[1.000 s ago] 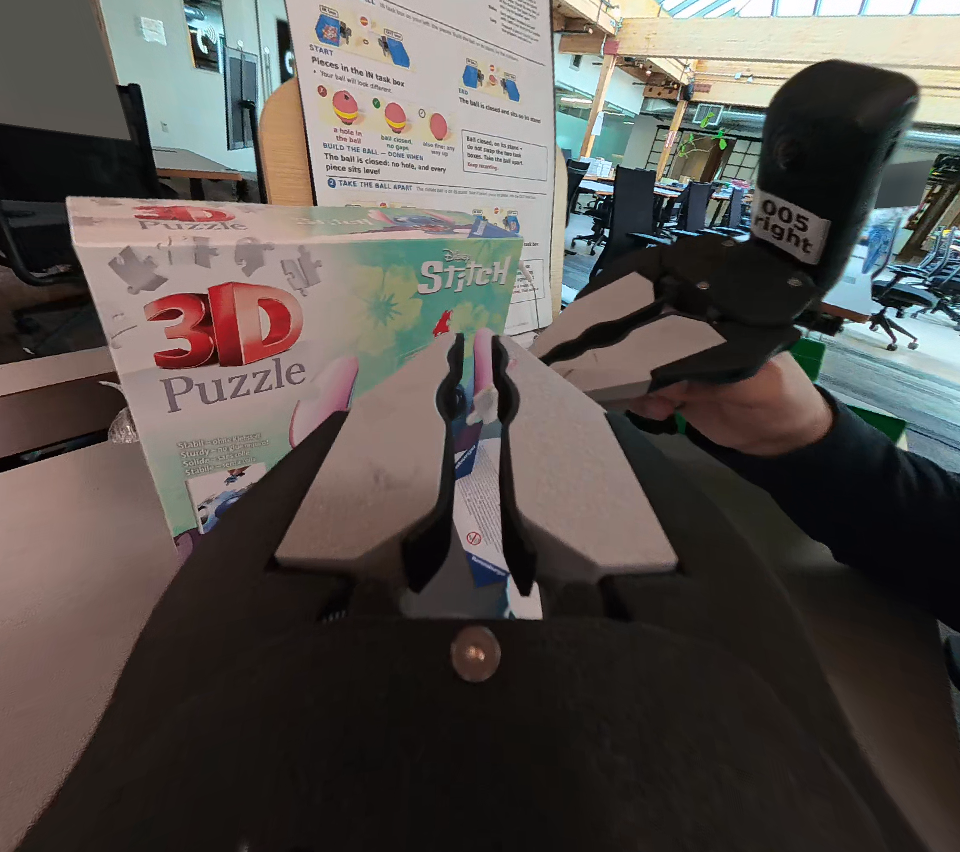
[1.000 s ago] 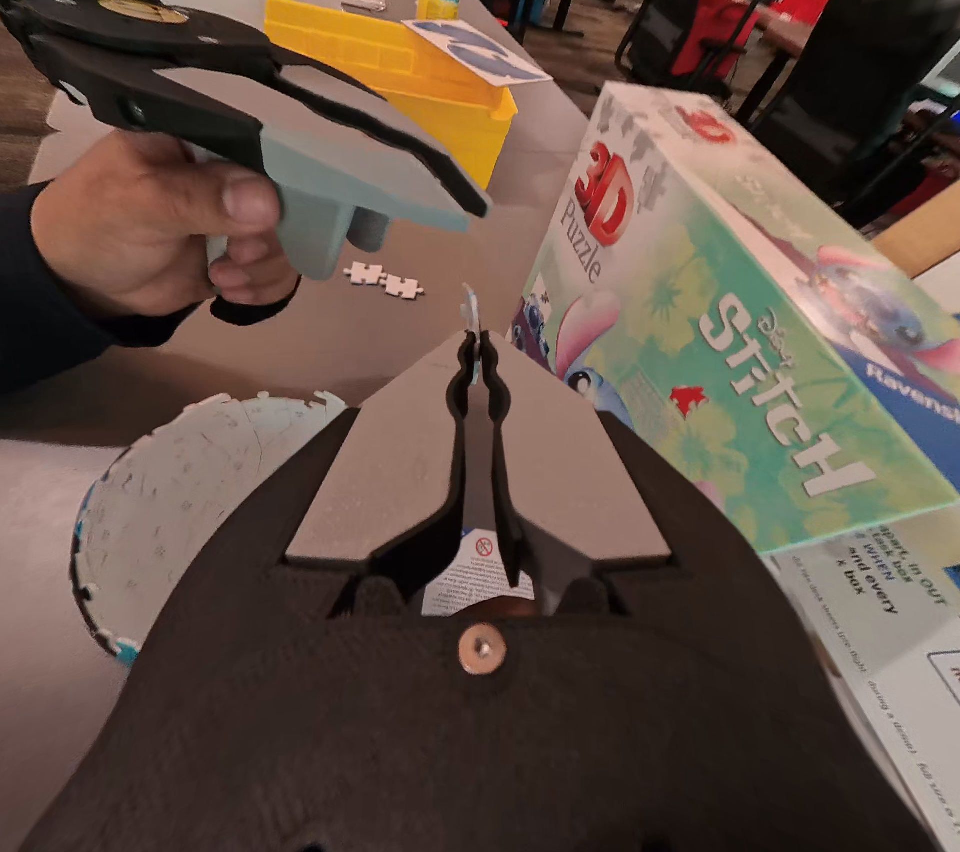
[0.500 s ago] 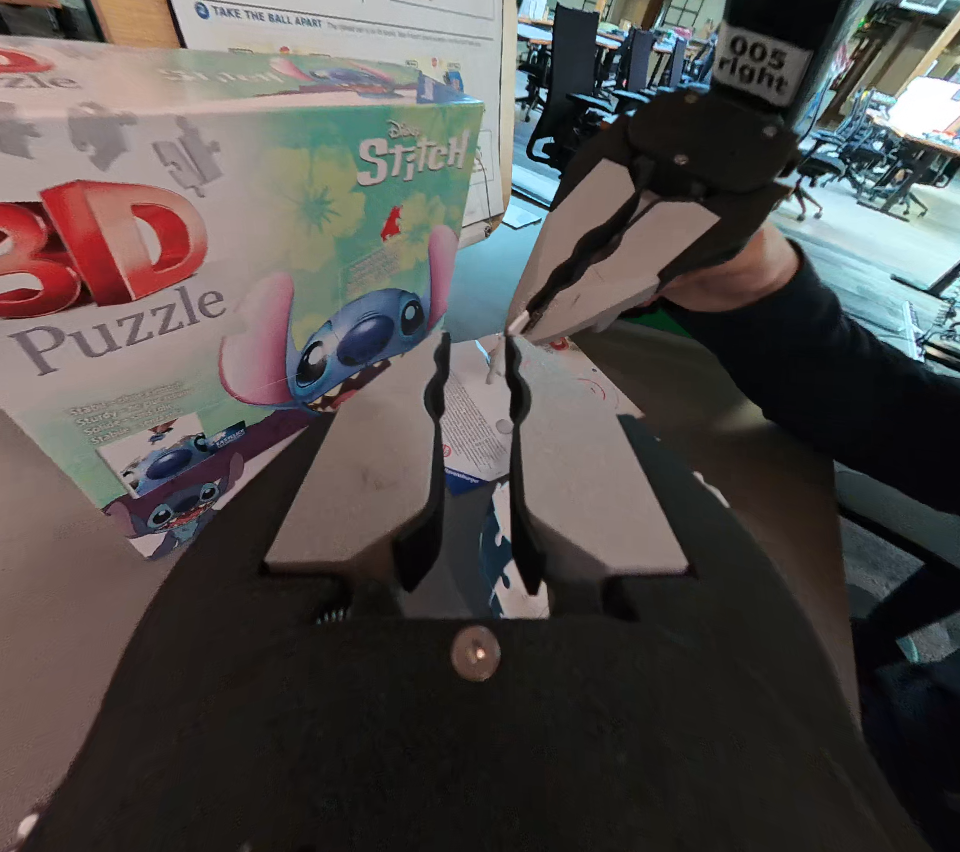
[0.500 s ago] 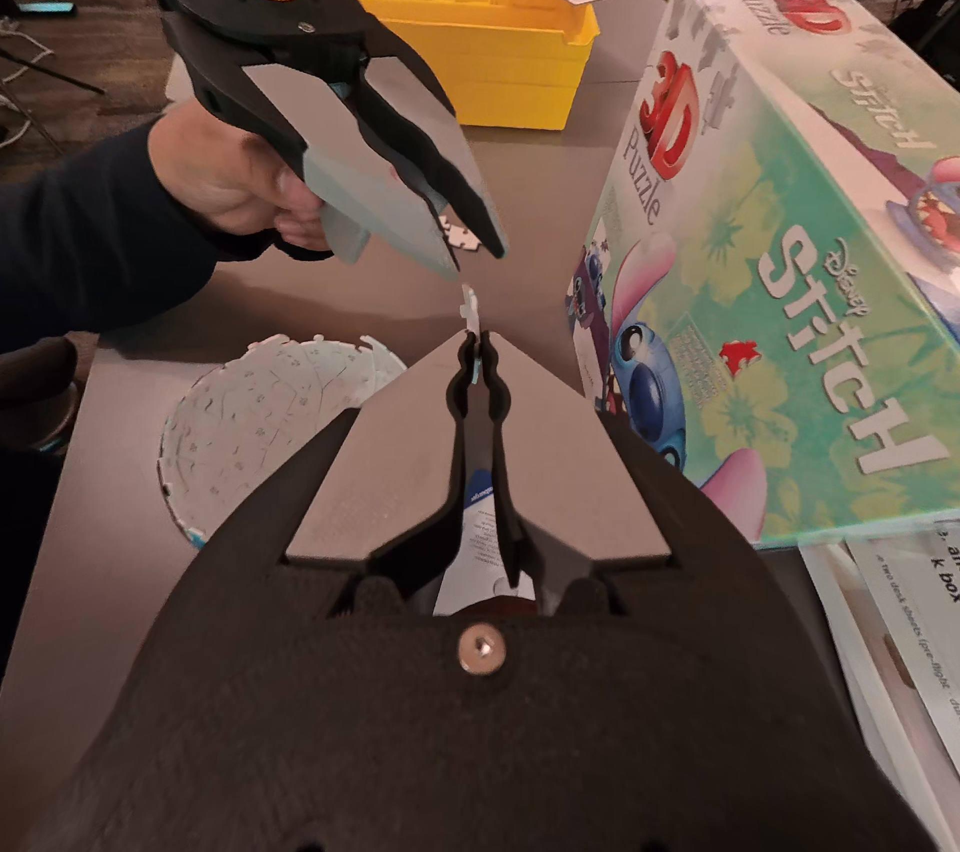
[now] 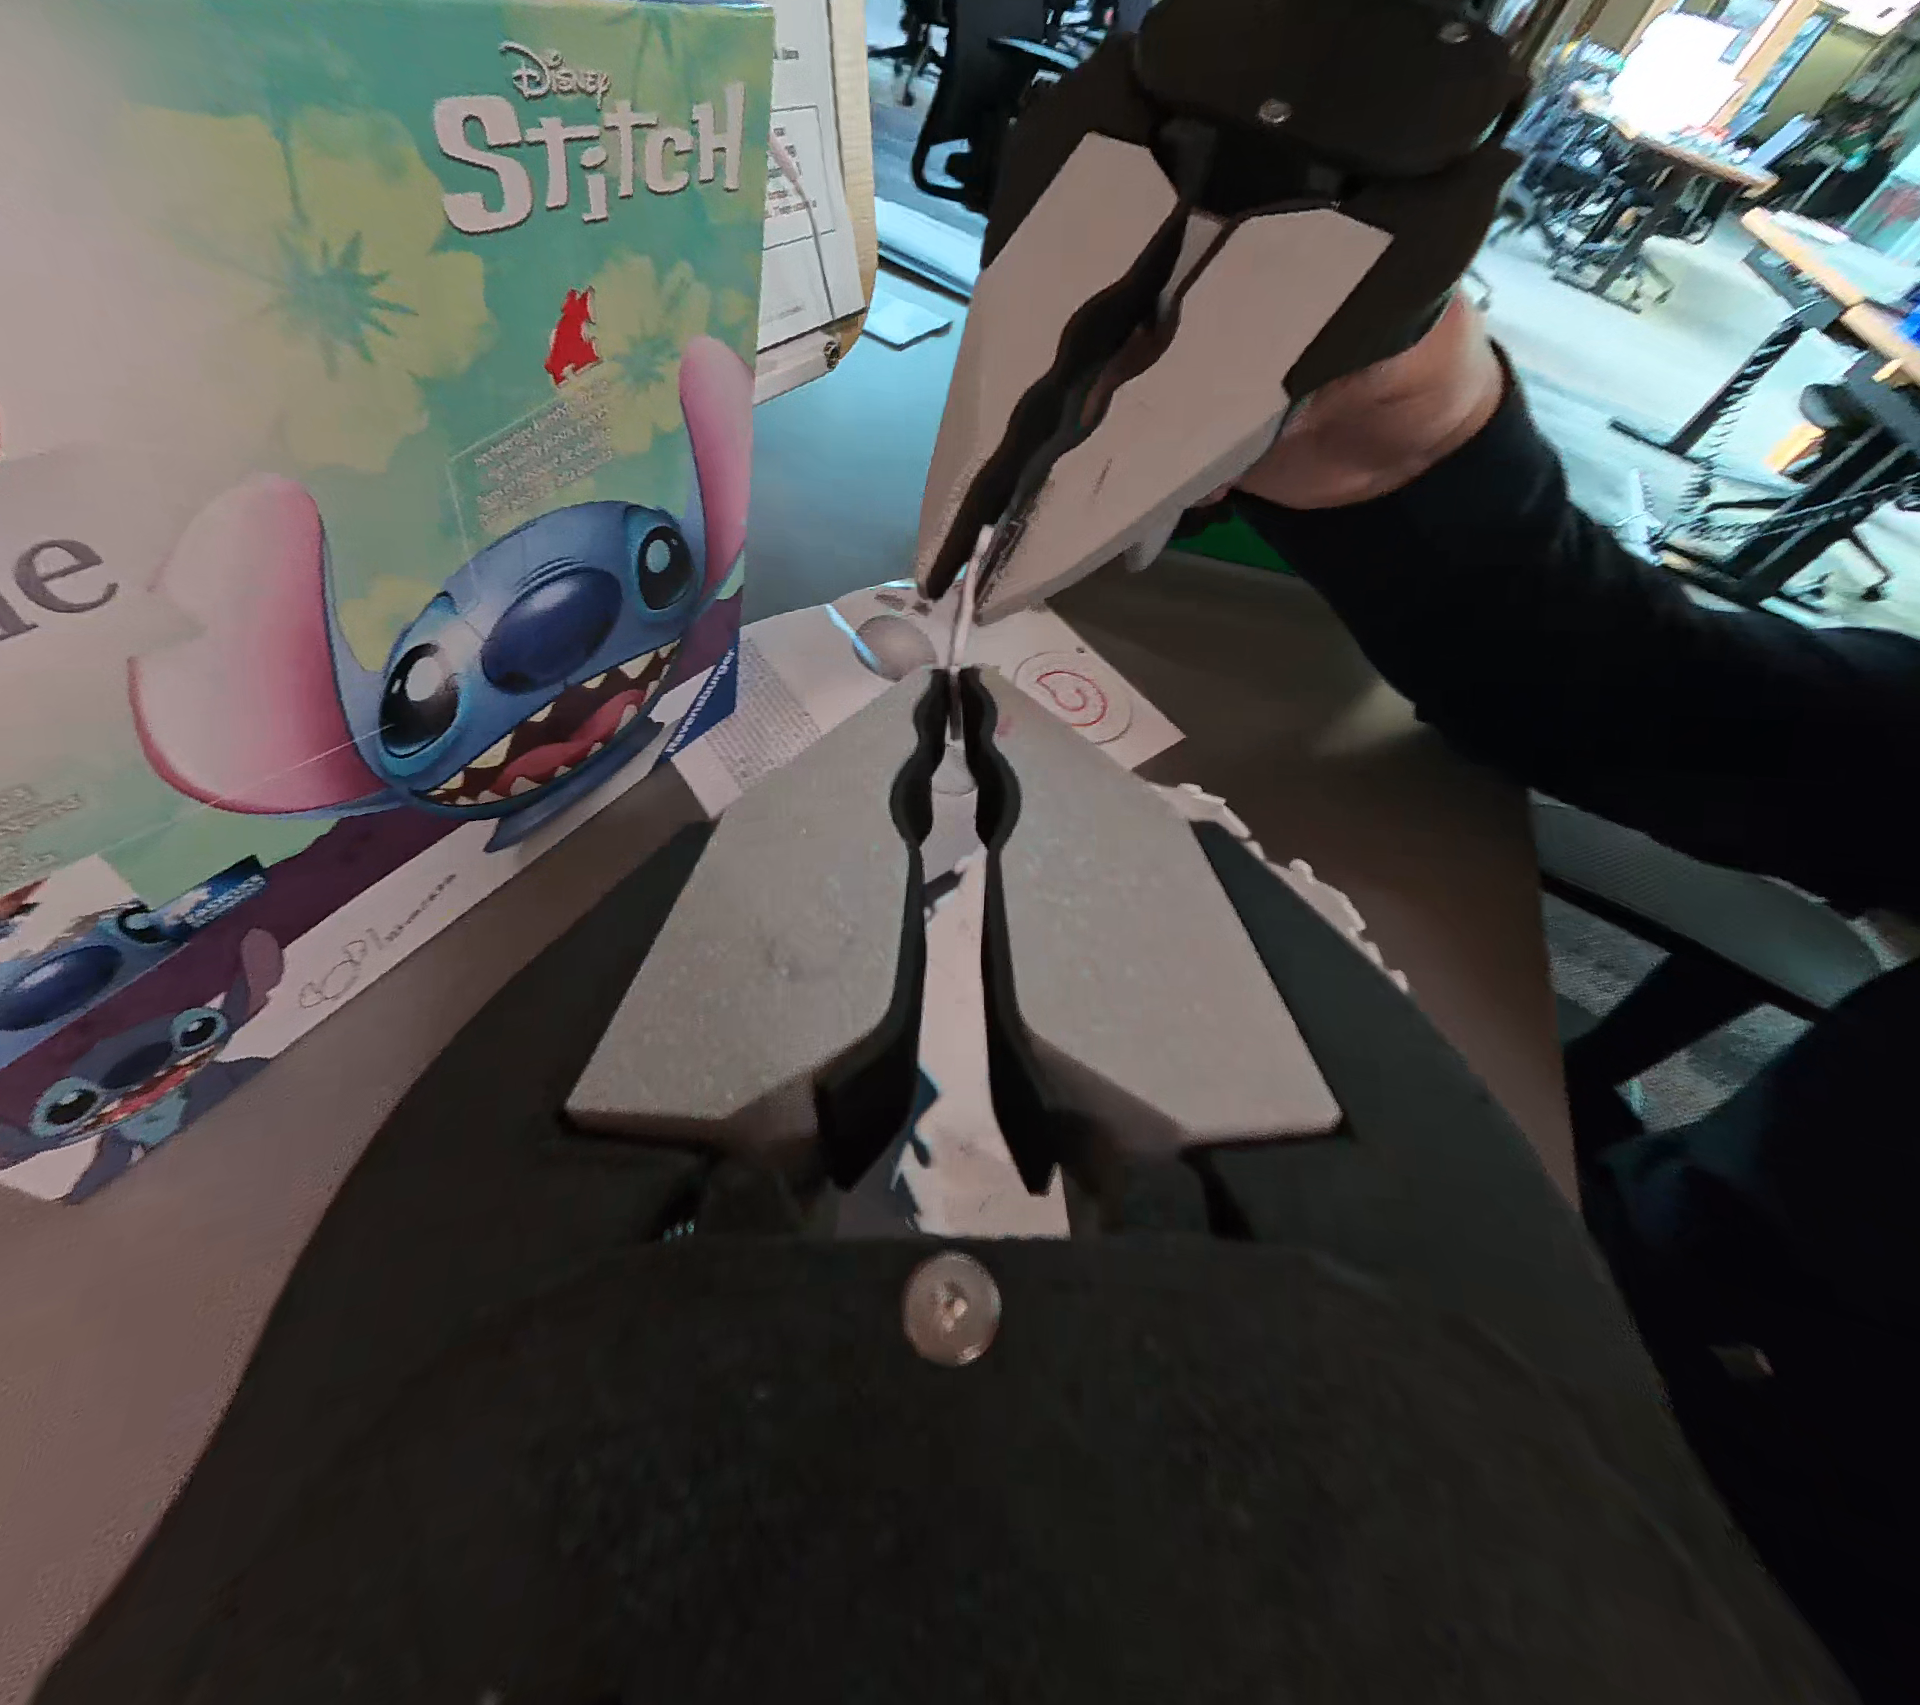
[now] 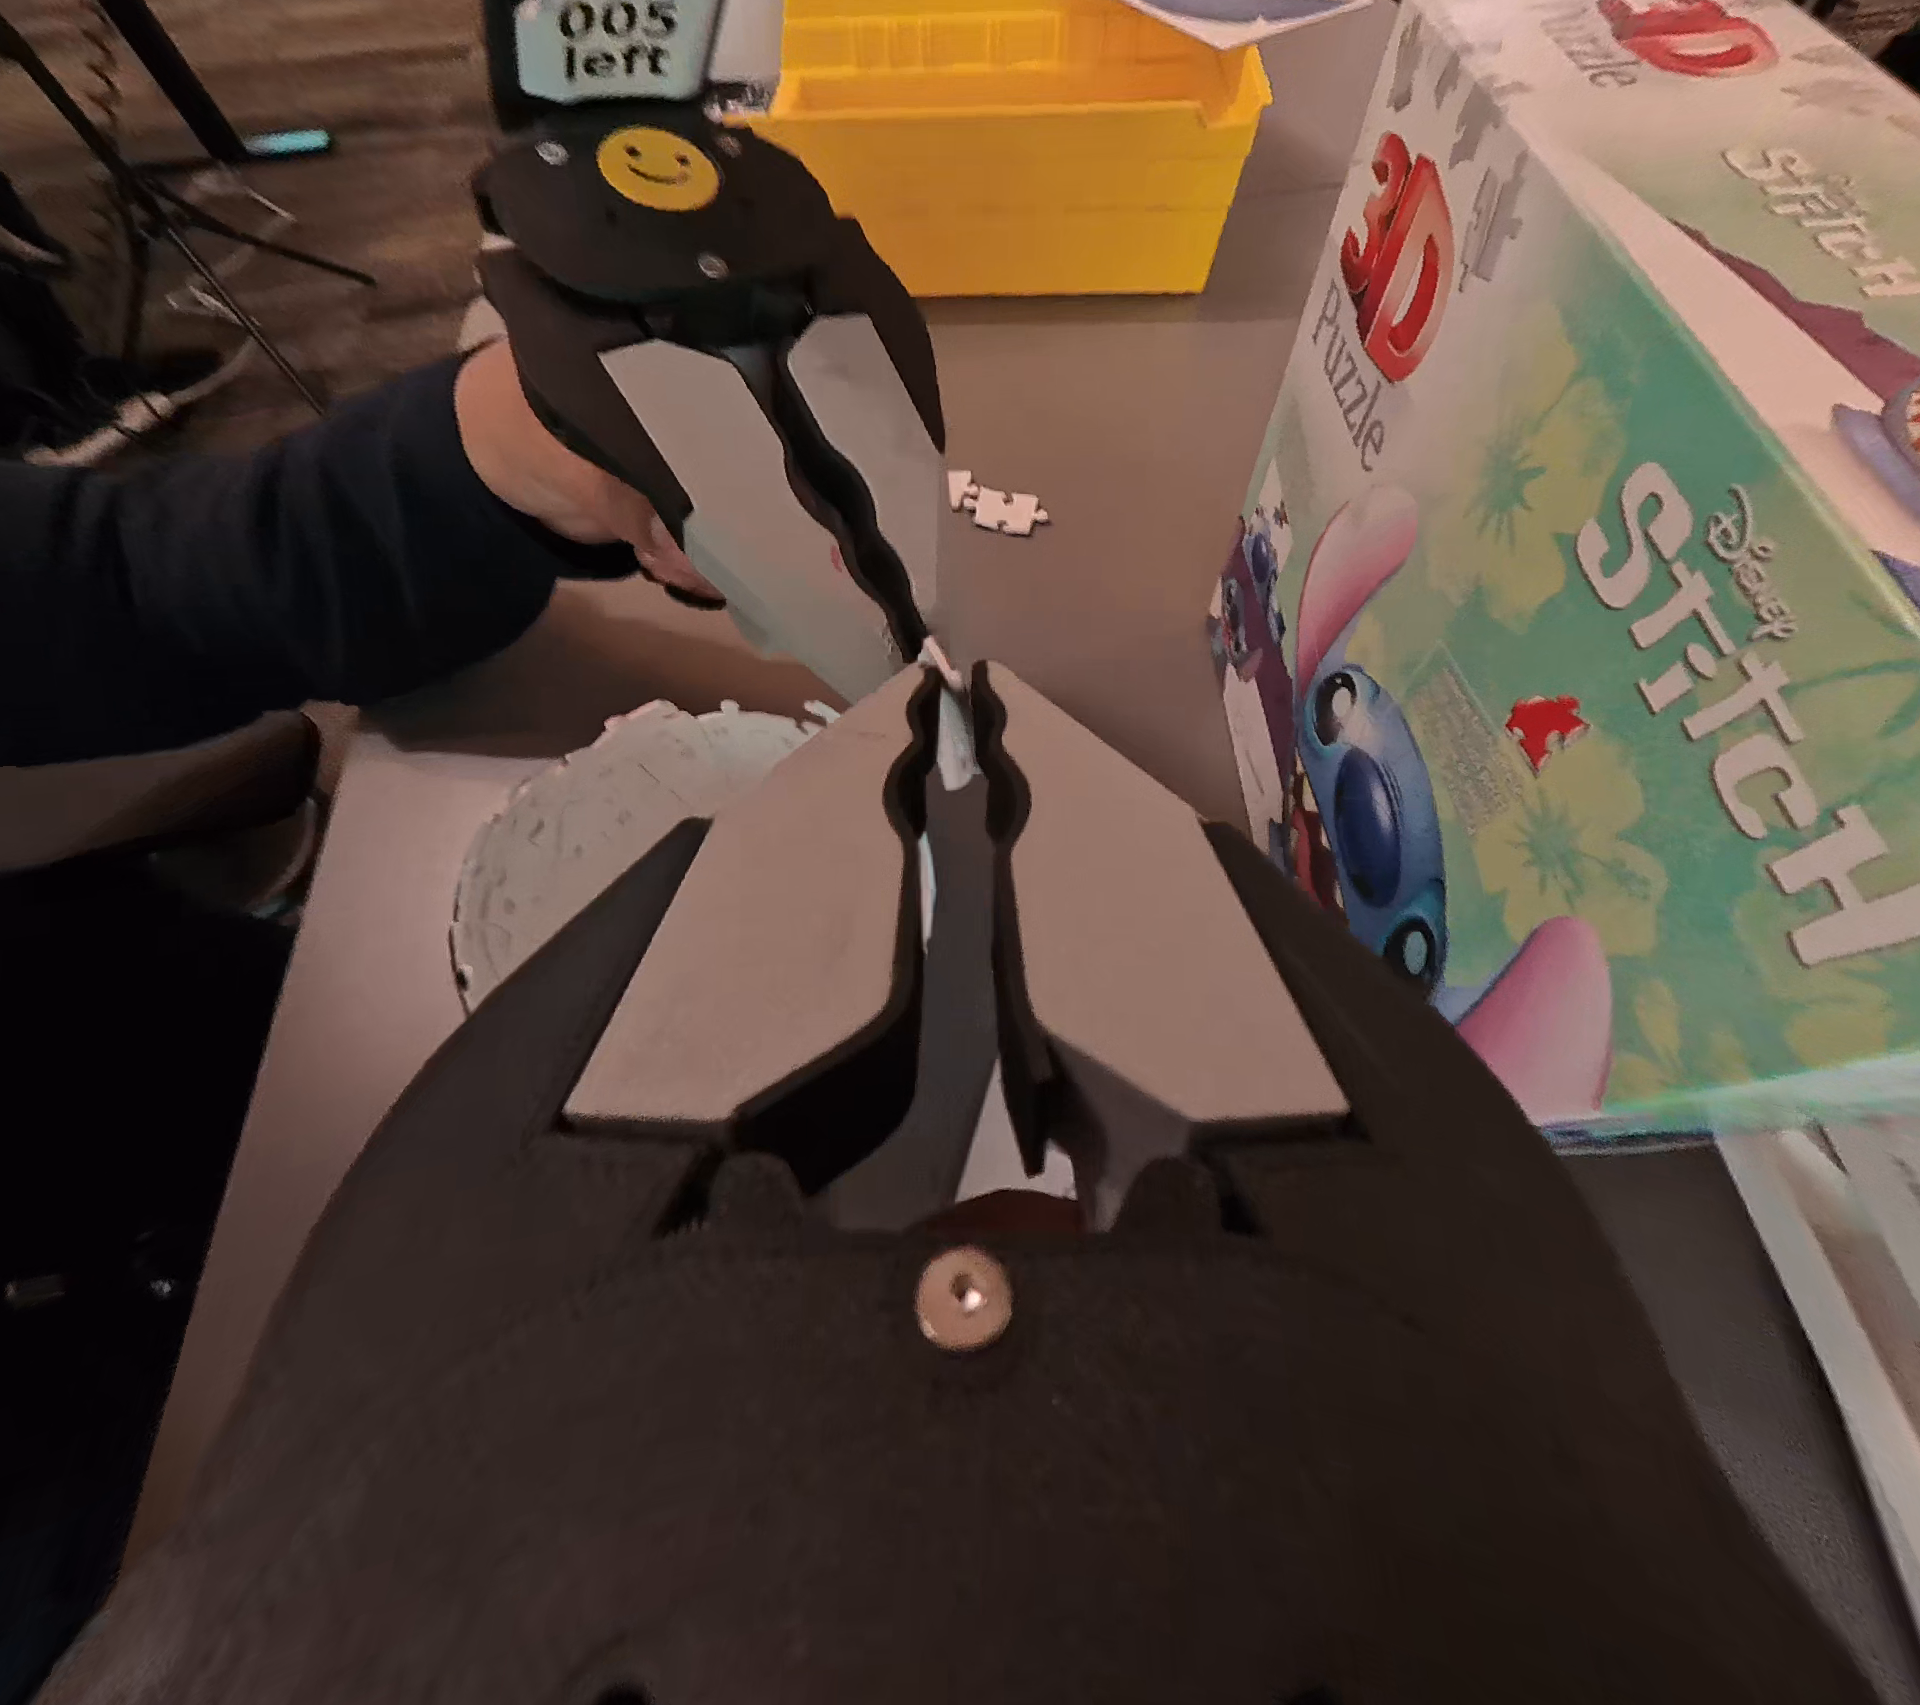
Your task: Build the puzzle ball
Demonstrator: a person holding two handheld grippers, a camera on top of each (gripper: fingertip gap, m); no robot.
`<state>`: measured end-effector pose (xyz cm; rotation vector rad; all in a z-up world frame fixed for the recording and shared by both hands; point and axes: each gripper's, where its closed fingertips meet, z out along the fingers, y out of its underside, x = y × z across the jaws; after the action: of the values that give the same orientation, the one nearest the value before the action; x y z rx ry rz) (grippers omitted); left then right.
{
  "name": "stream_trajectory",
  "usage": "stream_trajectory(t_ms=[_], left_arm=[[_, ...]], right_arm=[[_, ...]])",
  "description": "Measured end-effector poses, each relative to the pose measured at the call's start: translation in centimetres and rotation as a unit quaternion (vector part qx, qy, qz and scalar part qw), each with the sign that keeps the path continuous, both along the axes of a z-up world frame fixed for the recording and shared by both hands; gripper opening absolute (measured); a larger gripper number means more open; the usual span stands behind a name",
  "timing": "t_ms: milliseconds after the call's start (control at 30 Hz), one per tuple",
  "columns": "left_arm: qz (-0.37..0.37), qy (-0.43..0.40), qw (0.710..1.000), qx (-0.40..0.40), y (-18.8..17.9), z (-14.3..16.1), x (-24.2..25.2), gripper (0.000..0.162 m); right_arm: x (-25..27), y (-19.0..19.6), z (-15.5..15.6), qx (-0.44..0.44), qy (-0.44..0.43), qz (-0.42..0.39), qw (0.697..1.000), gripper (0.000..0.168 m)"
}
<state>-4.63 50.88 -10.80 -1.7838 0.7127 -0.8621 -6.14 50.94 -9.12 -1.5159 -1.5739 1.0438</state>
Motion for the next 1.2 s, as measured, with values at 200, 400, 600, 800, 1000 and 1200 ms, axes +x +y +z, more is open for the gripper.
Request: stream_trajectory(t_ms=[200, 400, 600, 800, 1000, 1200], left_arm=[[-0.034, -0.027, 0.999, -0.028, -0.6, -0.3, 1.4, 0.000], [-0.003, -0.001, 1.000, 0.003, 0.0, -0.1, 0.6, 0.000], [0.012, -0.017, 1.000, 0.001, 0.6, 0.2, -0.4, 0.000], [0.009, -0.015, 1.000, 0.000, 0.5, 0.0, -0.1, 0.000], [0.004, -0.055, 0.998, -0.020, 0.5, 0.7, -0.7, 0.011], [-0.009, -0.070, 0.997, -0.022, 0.2, 1.0, -0.7, 0.007]], right_arm=[[-0.8, -1.1, 0.4, -0.010, 0.022, 0.013, 1.000, 0.000], [0.1, 0.2, 1.7, 0.004, 0.037, -0.012, 0.999, 0.010], [0.4, 1.2, 0.2, -0.006, 0.007, -0.022, 1.000, 0.019], [0.0, 0.3, -0.5, 0.005, -0.005, 0.000, 1.000, 0.002], [0.4, 0.3, -0.2, -0.012, 0.000, 0.006, 1.000, 0.000], [0.4, 0.2, 0.2, -0.090, 0.026, 0.018, 0.995, 0.000]])
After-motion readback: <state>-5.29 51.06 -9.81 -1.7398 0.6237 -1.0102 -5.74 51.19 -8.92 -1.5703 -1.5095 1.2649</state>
